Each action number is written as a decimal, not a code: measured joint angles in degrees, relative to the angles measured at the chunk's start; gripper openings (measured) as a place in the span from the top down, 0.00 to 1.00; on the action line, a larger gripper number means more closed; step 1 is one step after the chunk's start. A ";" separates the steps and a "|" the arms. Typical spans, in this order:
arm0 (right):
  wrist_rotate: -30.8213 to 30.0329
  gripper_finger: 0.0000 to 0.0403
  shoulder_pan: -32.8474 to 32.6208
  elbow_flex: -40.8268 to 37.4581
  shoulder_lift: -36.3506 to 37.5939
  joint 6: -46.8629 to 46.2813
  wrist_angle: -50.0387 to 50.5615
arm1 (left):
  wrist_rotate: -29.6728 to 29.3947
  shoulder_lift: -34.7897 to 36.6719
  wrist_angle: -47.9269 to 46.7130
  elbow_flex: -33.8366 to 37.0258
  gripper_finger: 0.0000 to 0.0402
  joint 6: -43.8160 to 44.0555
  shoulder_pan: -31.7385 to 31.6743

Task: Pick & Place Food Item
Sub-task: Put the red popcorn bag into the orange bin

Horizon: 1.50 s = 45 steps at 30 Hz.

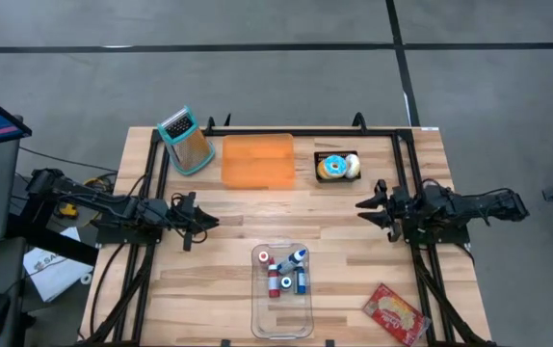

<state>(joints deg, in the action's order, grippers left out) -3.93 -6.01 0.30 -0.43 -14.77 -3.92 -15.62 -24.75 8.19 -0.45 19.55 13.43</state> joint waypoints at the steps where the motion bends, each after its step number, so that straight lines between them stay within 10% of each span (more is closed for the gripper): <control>1: -0.21 0.67 -0.02 0.00 -0.02 -2.56 -2.00 | -0.22 -0.02 0.10 0.00 0.86 0.02 0.00; 10: -6.60 0.67 0.09 0.00 0.00 -29.13 -21.40 | -3.53 -0.07 22.59 -0.02 0.86 28.14 0.00; 15: -6.57 0.67 -0.67 0.05 -0.04 -28.89 -31.22 | -10.05 -0.13 32.37 -0.02 0.86 25.67 0.00; 27: -5.52 0.67 -5.81 18.59 -11.41 -7.98 -39.49 | -4.68 -0.15 49.29 -0.02 0.86 17.65 0.00; 29: -6.54 0.67 -5.79 23.58 -13.32 -9.98 -31.64 | -3.58 -0.13 48.94 -0.02 0.86 16.70 0.00; 33: -5.53 0.71 -5.97 39.93 -20.65 -30.43 19.20 | -3.24 -0.83 47.01 -0.02 0.86 17.43 0.00; 37: 10.75 0.73 -5.88 50.98 -35.70 -43.65 54.02 | -3.08 -2.65 44.72 -0.02 0.87 21.56 0.00; 45: 41.86 0.70 2.56 46.66 -55.06 -29.38 67.55 | -2.97 -8.78 43.60 -0.02 0.79 30.93 0.00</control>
<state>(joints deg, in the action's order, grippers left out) 37.94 -3.44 46.95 -55.48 -44.15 63.63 -18.59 -33.54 51.78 -0.47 50.48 13.43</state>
